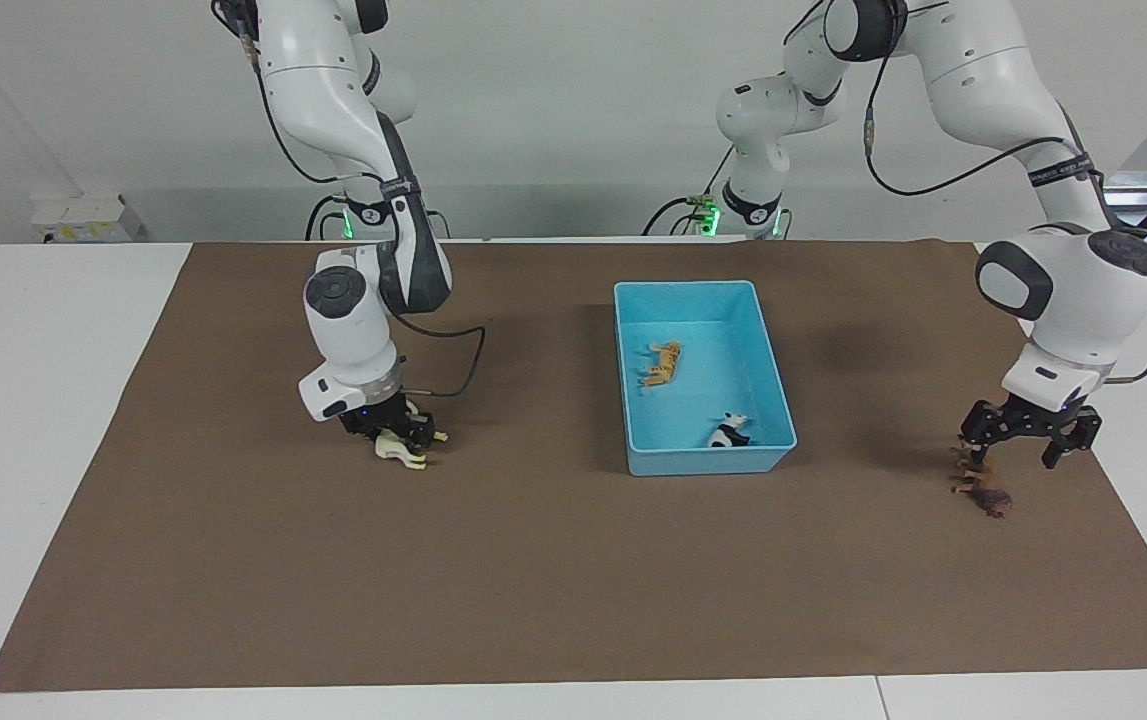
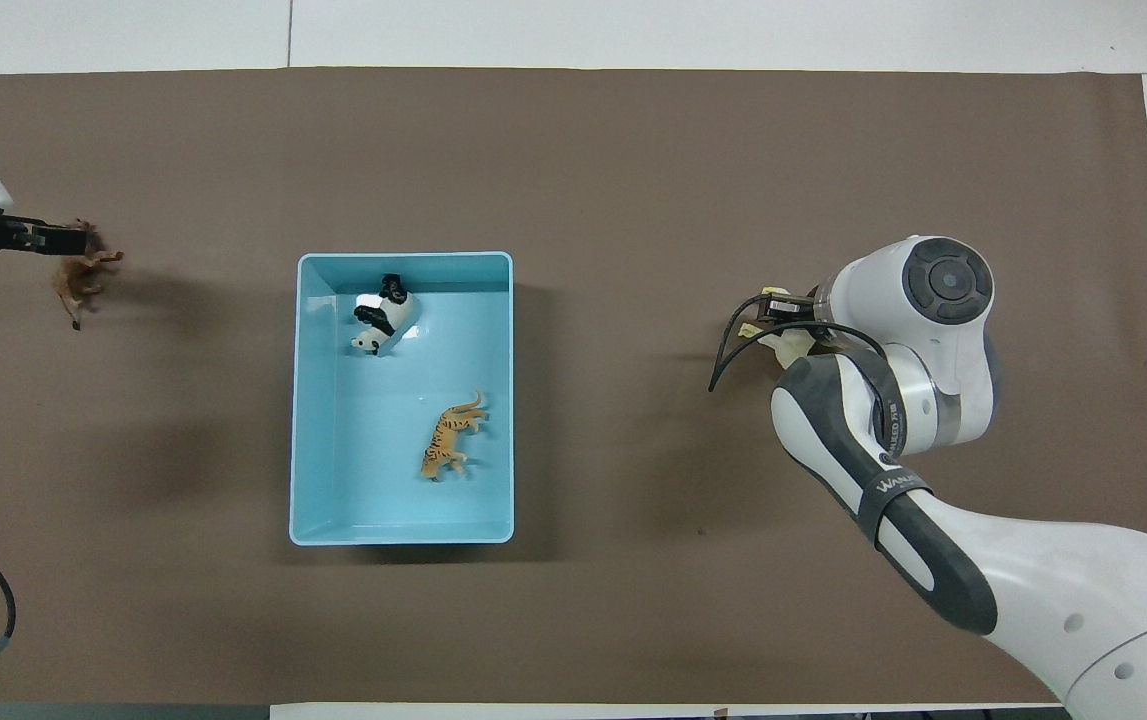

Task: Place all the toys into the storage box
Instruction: 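Grasp the brown horse with the left gripper while the right gripper grasps the white horse, then carry the white horse into the blue box with the right gripper and release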

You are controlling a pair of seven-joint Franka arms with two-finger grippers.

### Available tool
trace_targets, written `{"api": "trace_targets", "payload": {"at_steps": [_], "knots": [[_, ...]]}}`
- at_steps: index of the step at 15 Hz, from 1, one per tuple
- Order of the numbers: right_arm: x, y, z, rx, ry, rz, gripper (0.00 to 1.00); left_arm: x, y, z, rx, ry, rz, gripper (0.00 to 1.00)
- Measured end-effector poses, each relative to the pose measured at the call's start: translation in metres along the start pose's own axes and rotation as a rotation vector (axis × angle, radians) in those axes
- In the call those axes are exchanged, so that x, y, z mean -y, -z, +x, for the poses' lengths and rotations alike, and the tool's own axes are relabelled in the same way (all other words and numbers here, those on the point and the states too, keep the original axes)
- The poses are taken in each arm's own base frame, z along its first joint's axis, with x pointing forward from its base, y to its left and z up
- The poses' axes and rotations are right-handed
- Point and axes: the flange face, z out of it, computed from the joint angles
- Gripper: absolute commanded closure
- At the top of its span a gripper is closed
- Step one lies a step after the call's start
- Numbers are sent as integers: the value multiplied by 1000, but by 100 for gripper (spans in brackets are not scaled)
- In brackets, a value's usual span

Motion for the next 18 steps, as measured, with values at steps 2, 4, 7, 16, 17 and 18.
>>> {"api": "trace_targets", "payload": {"at_steps": [2, 4, 7, 16, 17, 18], "knots": [[5, 14, 5, 65, -20, -26, 100, 2, -19, -5, 10, 6, -2, 0], [20, 50, 19, 103, -47, -39, 100, 5, -31, -13, 29, 14, -8, 0], [75, 134, 27, 98, -101, -22, 100, -1, -47, -26, 21, 15, -4, 0], [333, 237, -62, -10, -290, 355, 100, -11, -62, -40, 8, 12, 0, 5], [351, 223, -76, -16, -275, 371, 100, -11, -62, -40, 5, 13, 2, 6], [364, 205, -87, -17, -263, 375, 35, -11, -62, -41, 4, 13, 2, 13]]}}
